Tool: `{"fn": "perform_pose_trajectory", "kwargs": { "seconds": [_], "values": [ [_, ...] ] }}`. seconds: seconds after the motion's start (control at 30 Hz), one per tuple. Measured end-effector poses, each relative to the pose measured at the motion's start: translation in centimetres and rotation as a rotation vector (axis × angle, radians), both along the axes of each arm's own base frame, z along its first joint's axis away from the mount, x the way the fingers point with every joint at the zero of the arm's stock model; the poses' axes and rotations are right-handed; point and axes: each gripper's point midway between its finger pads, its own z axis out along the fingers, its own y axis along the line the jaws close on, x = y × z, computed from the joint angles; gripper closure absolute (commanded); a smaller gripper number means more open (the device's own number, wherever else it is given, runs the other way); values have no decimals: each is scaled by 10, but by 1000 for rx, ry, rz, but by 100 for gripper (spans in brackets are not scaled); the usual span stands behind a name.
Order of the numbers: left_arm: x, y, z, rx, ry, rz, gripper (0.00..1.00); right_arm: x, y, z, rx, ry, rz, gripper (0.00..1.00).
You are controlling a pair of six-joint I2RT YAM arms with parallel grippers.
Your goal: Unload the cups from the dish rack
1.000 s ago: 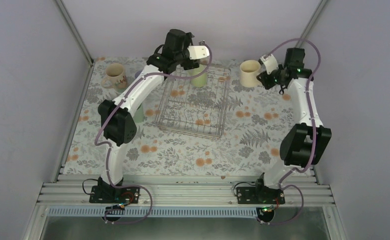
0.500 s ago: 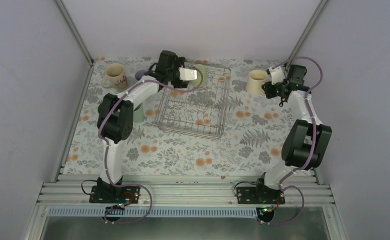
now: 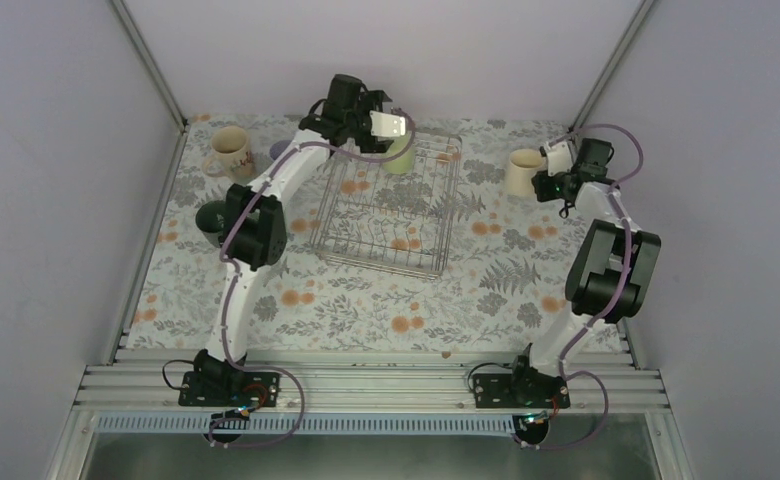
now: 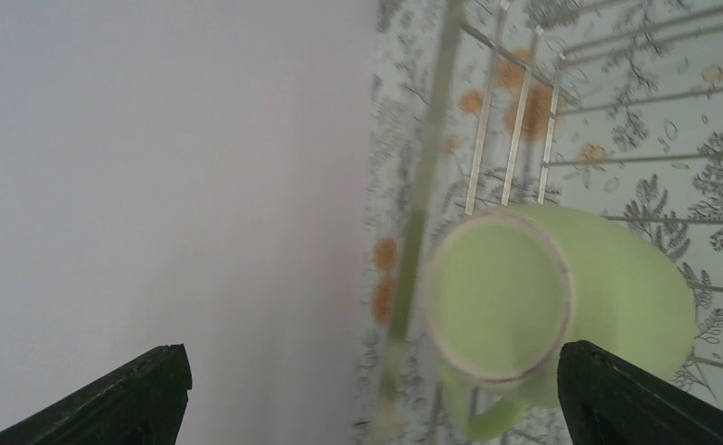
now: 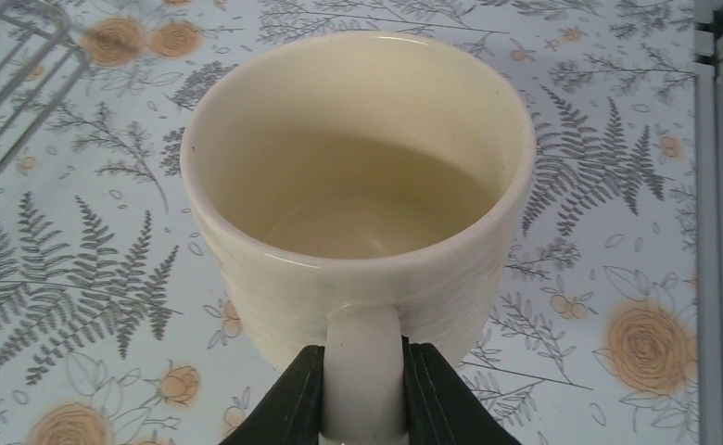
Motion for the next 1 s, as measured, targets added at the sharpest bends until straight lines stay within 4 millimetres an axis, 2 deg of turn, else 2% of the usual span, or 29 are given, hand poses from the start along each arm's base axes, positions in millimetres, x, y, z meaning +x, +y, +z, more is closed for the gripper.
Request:
{"fn": "perform_pose_trajectory", "kwargs": {
  "seconds": [0.13, 0.2, 0.47, 0.7, 0.73, 0.83, 0.93, 1.0],
  "values": [
    [7, -6, -45, 43, 58, 19, 2, 1, -11, -3, -12, -10, -26, 96],
    [9, -7, -56, 53, 71, 23, 1, 1, -15, -5, -15, -13, -34, 96],
    [15, -7, -44, 50, 36, 52, 2, -2, -23, -26, -15, 14, -54, 96],
    [13, -4, -45, 41, 37, 46, 0, 0, -31, -31, -13, 3, -64, 95],
    [12, -5, -45, 39, 38, 41, 0, 1, -32, -32, -12, 0, -64, 92],
    [9, -5, -41, 36, 58, 24, 0, 4, -36, -34, -14, -13, -64, 73],
    [4, -9, -24, 17, 58, -11, 0, 6, -39, -35, -21, -22, -60, 55],
    [-1, -13, -13, 1, 55, -42, 0, 3, -41, -37, -30, -17, -54, 48]
  ]
}}
